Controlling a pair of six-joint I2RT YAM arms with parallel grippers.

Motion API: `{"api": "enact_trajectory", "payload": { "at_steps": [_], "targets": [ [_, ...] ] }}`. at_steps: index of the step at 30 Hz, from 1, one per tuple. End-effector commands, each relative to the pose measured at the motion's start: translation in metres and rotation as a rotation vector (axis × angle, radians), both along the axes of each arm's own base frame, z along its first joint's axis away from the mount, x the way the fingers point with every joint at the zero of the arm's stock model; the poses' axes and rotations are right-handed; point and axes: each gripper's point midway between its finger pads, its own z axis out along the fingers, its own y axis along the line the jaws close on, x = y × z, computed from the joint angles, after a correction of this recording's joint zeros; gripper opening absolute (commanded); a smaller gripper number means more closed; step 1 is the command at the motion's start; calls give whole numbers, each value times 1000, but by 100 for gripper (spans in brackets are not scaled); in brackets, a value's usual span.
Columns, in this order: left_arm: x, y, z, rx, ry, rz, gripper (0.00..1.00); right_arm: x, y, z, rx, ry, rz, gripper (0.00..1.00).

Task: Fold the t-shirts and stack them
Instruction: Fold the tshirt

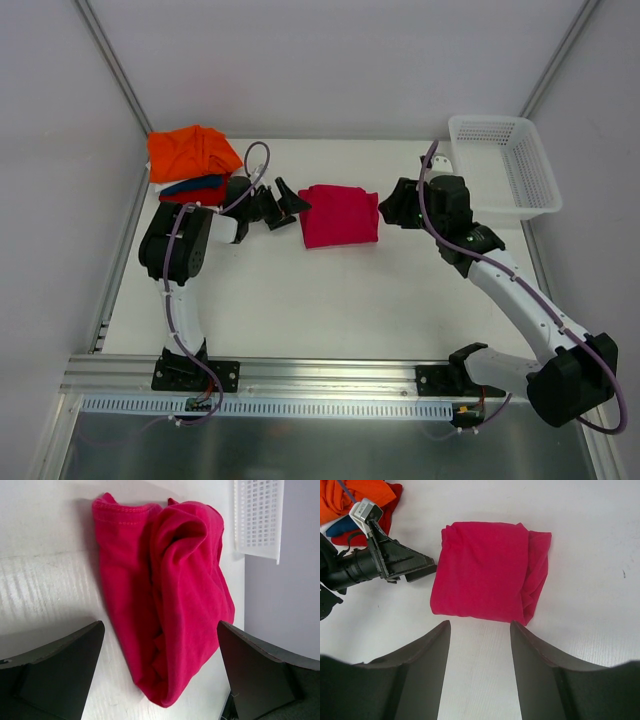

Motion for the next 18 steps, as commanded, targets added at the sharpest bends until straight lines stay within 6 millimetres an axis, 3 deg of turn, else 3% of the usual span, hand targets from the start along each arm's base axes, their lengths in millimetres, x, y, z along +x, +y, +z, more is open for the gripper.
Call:
{"api": "enact_trajectory", "payload": {
  "at_steps": [1, 18],
  "targets": [
    [-4, -9, -16, -40, 48, -38, 99, -4, 4, 18, 35, -37, 18, 54],
    [-33, -60, -28, -66, 72, -159, 95, -3, 5, 18, 36, -34, 19, 54]
  ]
}}
